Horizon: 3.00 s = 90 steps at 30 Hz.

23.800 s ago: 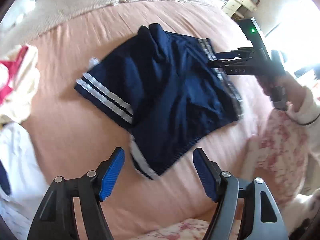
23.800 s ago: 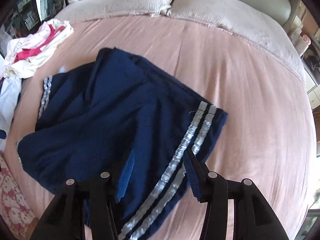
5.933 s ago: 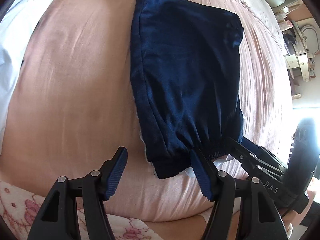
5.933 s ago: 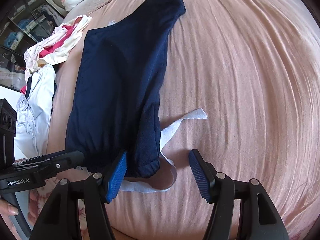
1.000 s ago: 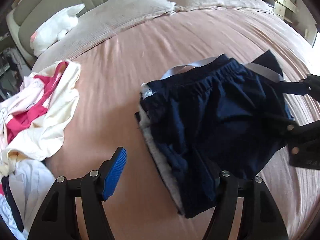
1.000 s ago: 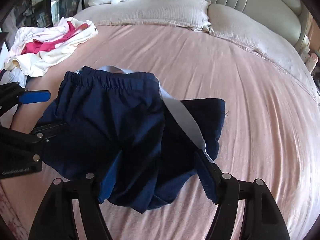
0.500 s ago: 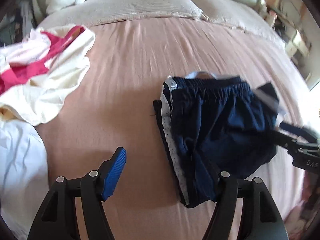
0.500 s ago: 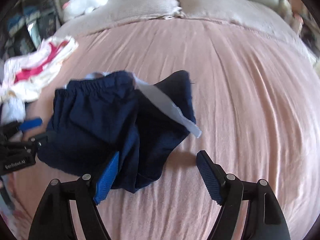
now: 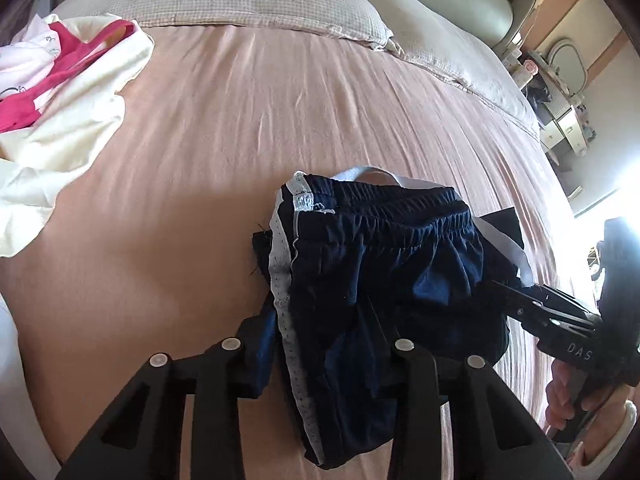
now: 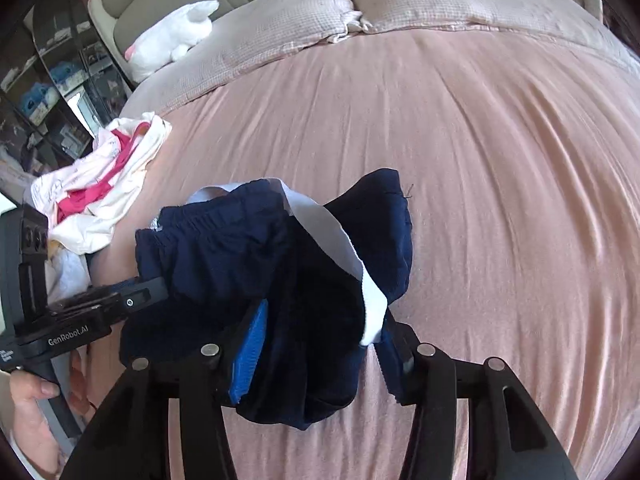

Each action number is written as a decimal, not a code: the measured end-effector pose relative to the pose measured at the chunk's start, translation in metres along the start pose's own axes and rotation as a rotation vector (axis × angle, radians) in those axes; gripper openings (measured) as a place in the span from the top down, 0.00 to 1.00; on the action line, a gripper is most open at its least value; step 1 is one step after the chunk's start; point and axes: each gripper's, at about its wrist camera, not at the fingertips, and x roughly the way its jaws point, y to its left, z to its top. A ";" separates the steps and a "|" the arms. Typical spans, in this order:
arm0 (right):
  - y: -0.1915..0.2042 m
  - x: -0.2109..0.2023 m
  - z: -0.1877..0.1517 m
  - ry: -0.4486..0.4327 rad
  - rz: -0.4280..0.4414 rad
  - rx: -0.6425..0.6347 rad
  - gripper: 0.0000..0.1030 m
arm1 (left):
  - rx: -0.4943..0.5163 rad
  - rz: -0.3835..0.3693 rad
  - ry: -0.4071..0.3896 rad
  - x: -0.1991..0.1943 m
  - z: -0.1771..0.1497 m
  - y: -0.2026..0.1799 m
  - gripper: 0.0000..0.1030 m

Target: Fold clothes

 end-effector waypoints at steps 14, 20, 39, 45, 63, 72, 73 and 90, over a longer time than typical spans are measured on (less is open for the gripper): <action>-0.011 -0.010 0.004 -0.002 0.016 0.113 0.40 | -0.033 0.068 -0.019 -0.005 0.001 0.007 0.60; -0.016 -0.007 0.000 0.021 0.104 0.137 0.38 | 0.053 0.059 -0.007 0.009 0.000 -0.010 0.27; -0.001 -0.009 0.003 0.006 0.184 0.102 0.89 | 0.005 -0.018 -0.045 -0.006 0.003 -0.015 0.91; -0.010 -0.022 0.006 0.039 0.131 0.060 0.90 | 0.095 -0.040 -0.043 -0.008 0.009 -0.061 0.91; -0.164 -0.100 0.017 -0.014 0.004 0.081 0.90 | 0.189 -0.144 0.029 0.078 0.038 -0.226 0.91; -0.268 -0.144 0.058 -0.037 -0.045 0.149 0.90 | 0.216 -0.087 0.037 0.107 0.083 -0.297 0.91; -0.273 -0.136 0.052 -0.009 -0.028 0.172 0.89 | 0.205 -0.070 0.039 0.108 0.079 -0.290 0.91; -0.228 -0.077 -0.004 0.071 0.085 0.297 0.46 | 0.038 -0.064 0.060 0.089 0.044 -0.194 0.40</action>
